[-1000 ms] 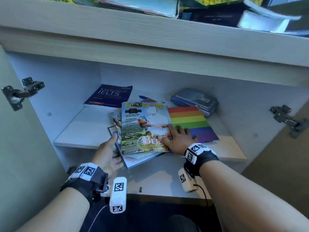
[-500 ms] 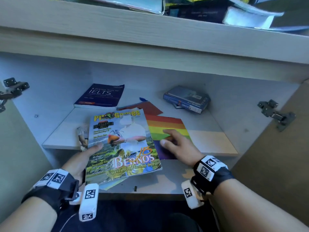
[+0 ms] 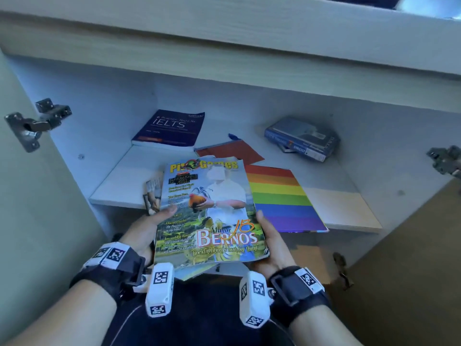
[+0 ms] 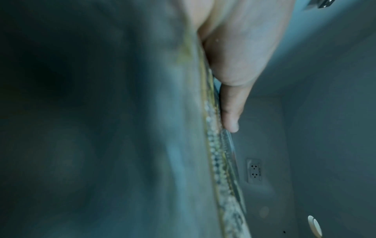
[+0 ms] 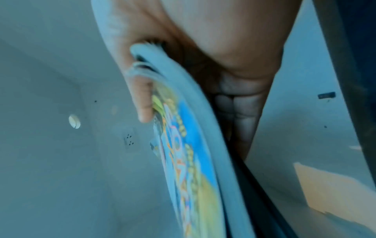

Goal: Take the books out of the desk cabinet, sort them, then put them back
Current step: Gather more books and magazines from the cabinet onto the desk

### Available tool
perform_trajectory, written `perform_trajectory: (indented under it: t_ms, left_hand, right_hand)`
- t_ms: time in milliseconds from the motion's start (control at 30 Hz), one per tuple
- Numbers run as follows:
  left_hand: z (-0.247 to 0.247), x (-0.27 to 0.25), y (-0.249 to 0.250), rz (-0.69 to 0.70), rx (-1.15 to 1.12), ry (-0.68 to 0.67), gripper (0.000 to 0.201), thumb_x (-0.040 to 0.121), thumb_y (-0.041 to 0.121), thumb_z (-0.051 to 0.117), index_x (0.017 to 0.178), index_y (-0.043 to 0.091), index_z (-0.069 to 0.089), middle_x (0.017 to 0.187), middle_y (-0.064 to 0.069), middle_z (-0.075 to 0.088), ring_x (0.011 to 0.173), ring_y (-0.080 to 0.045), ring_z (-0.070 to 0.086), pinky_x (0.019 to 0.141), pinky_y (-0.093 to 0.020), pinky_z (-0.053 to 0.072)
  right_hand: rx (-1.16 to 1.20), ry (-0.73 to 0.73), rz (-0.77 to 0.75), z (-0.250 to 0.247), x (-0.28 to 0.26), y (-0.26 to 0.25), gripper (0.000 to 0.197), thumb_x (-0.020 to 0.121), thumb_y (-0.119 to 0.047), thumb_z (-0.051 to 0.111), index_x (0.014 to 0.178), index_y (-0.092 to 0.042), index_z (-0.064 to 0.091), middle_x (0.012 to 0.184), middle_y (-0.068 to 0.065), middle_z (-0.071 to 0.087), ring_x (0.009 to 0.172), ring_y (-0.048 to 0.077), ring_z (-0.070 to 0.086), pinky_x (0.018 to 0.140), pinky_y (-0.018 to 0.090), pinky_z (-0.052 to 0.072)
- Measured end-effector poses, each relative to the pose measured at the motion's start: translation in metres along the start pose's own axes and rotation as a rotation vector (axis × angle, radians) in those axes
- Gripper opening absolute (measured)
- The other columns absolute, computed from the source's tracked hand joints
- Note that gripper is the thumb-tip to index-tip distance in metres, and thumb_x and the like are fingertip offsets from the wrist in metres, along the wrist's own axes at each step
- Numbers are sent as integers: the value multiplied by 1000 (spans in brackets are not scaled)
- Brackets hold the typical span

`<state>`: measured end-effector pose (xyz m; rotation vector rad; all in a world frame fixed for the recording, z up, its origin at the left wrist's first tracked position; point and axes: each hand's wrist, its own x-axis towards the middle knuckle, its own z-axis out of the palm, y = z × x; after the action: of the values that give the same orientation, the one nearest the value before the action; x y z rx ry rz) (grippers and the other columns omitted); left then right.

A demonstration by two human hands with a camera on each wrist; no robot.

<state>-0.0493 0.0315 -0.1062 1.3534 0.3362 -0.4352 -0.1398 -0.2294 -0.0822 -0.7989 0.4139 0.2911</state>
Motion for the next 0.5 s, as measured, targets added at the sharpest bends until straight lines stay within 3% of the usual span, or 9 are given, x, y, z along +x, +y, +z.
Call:
perform_trajectory:
  t_ms: [67,167,233,300,400,500]
  left_hand:
    - [7,-21,4,-21,-1,37,68,50,59,95,107,25,80,122,-9,74,120,-35,65,107,-56,45]
    - [12,-57,9,-119,-53,31,50,76,39,86,117,14,71,111,-15,77,109,-36,71,94,-50,54]
    - [11,-89,10,-161,-31,60,67,67,43,92,125,23,64,120,-8,75,121,-35,65,106,-58,45]
    - [8,-126,12,-146,9,91,69,62,47,94,122,33,63,125,1,72,129,-28,57,115,-61,33]
    - [19,-192,39,-207,85,89,82,45,60,91,118,38,60,121,7,72,122,-22,58,116,-54,32]
    - [31,-257,79,-221,130,58,89,41,66,85,121,40,54,120,13,66,122,-21,53,113,-52,30]
  right_hand:
    - [-17,37,59,2,-6,1,48,98,-44,56,113,-3,77,124,27,70,103,41,73,97,57,51]
    - [-25,134,148,3,-26,3,44,93,-35,63,120,-1,71,122,29,69,96,41,73,95,60,53]
    - [-13,221,206,5,-51,11,44,90,-31,67,123,-1,67,121,31,69,95,42,72,93,65,53]
    - [-11,290,267,11,-87,19,47,87,-30,70,123,0,65,120,32,69,98,45,71,95,72,49]
    - [-34,371,379,27,-148,20,54,88,-31,71,128,4,63,119,34,68,104,50,69,97,75,46]
    - [9,417,447,49,-212,7,54,89,-33,70,129,4,63,120,35,68,110,54,66,99,75,44]
